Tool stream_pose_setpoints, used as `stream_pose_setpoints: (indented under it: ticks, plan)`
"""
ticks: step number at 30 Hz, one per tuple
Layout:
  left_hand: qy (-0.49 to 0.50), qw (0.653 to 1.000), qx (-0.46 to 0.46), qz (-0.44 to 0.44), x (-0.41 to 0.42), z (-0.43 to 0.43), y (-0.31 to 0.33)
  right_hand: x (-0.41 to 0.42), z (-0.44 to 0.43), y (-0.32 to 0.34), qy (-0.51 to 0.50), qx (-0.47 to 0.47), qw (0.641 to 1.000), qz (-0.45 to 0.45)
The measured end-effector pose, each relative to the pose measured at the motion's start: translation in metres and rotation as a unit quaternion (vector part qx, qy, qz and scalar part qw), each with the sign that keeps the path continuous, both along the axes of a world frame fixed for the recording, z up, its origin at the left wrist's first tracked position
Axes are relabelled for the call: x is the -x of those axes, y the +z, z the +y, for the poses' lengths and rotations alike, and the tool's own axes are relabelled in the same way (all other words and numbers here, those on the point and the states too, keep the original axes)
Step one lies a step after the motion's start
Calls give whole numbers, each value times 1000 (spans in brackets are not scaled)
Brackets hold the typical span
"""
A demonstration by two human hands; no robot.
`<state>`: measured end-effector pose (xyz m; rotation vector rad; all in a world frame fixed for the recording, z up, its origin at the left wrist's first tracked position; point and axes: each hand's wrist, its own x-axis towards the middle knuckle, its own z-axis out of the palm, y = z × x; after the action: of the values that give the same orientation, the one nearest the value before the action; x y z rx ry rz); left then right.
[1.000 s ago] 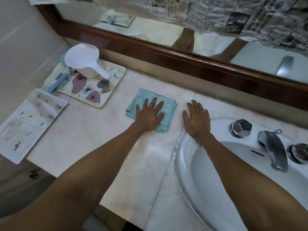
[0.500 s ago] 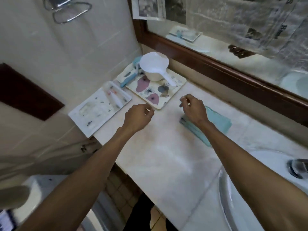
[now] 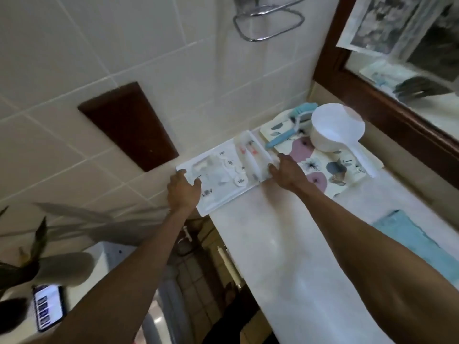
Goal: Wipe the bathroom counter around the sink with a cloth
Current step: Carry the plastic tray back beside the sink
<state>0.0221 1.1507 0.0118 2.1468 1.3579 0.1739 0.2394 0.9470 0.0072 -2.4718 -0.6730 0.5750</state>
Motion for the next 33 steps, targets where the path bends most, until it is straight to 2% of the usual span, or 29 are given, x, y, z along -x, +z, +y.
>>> stream_pose_setpoints:
  ticks: [3,6,9,13,18,26,33]
  plan:
    - [31,998,53,5,-4,16,-16,-5,23,-10,-5,18,1000,12]
    - [82,985,145,-45,-14,29,-23,-9,33,-21,-13,9,1000,4]
    - [109,975,186,-58,-21,37,-27,-8,36,-25,-21,24,999,-17]
    - [107,978,178,-32,-23,34,-26,0,34,-23,-27,66,997,-40]
    - [78,987,139,8,-16,27,-17,20,14,-22,-51,91,995,-6]
    - [29,990,140,18,10,8,-12,61,-49,-12,-112,43,992,48]
    - [-32,988,150,-34,39,-51,15,117,-139,16,-156,3,987,33]
